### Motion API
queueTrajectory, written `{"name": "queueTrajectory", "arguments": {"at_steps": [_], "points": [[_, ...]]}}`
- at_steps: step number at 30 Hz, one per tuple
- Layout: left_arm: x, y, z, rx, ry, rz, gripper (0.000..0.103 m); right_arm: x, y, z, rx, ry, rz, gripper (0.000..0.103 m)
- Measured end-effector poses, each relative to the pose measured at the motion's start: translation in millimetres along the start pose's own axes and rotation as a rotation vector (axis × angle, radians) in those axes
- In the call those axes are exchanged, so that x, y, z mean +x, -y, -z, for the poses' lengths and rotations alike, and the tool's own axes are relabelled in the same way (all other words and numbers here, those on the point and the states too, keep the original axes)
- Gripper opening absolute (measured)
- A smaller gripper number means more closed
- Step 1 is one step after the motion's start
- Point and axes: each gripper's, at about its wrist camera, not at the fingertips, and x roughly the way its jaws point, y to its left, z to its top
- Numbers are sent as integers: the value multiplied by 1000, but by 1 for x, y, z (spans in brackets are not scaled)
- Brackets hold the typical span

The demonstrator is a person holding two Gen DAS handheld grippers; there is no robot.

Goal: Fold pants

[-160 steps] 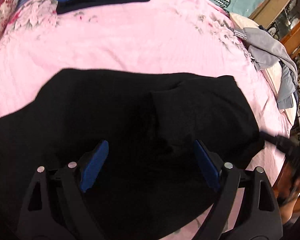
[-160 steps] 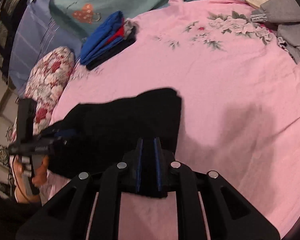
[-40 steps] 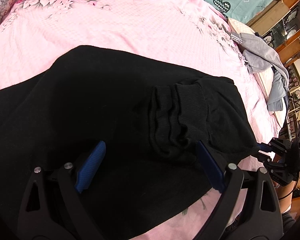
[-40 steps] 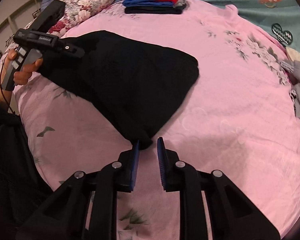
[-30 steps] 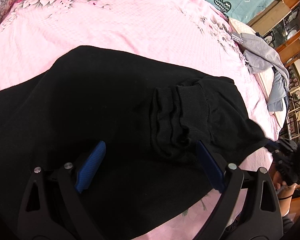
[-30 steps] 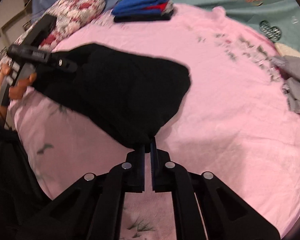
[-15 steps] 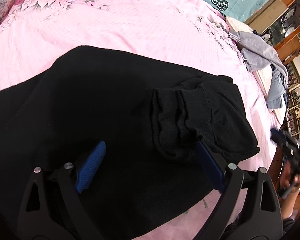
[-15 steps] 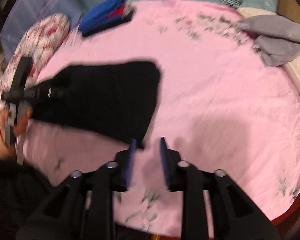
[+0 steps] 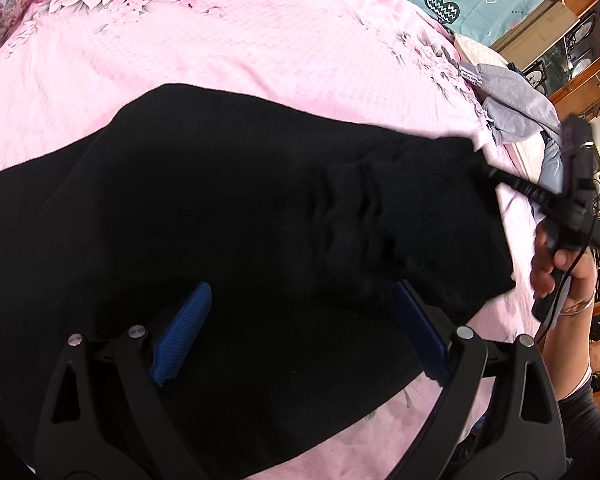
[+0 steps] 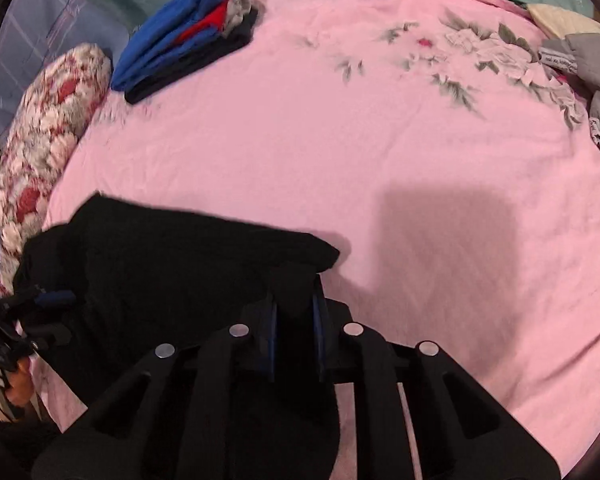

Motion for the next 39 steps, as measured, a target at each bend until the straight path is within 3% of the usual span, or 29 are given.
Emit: {"name": "queueTrajectory", "arguments": {"at_steps": [3,5,7,9,11,12,14,16,17,18,22,25,29,31,32,34,36,37,39], "points": [[1,-3,-3,-17,5,-7,93,-24,-1,-13,-61,139,116,11],[1,-4,-4,-24,2,-6,93,-12,3,-17,-60,115,112,11],[-3,-6,-2,-19,10,-12,93,14,4,-15,-83,24,149,15],[-11,-12,1,-22,29,-25,93,6,8,-11,-57,57,170,44],[-19,-22,4,-54,46,-30,93,-23,16,1,-5,121,105,47],[-22,-26,4,-64,50,-28,93,-40,21,13,24,136,31,47],[-27,-33,6,-85,62,-33,93,-56,21,36,44,121,-2,47],[-30,-37,7,-88,70,-40,93,-63,14,67,27,86,8,26],[-30,-39,7,-87,68,-48,93,-62,11,79,22,67,-7,3],[-29,-41,8,-90,67,-52,93,-62,9,92,28,45,-23,0],[-33,-47,14,-109,65,-49,93,-61,-4,123,-51,-37,37,0],[-40,-48,20,-113,87,-54,93,-74,-9,119,-82,6,123,0],[-45,-53,28,-129,90,-76,93,-77,-18,95,-33,138,-14,5],[-51,-57,32,-138,102,-89,93,-52,-14,87,-8,69,-25,12],[-58,-62,35,-147,120,-99,93,-37,-8,86,20,9,12,9],[-71,-73,39,-174,162,-127,93,-38,4,84,47,35,38,6],[-85,-90,46,-234,217,-131,93,-56,5,82,50,118,230,13],[-91,-98,48,-261,230,-128,93,-65,4,82,54,166,233,13],[-103,-114,54,-314,241,-136,93,-78,5,81,112,214,112,15]]}}
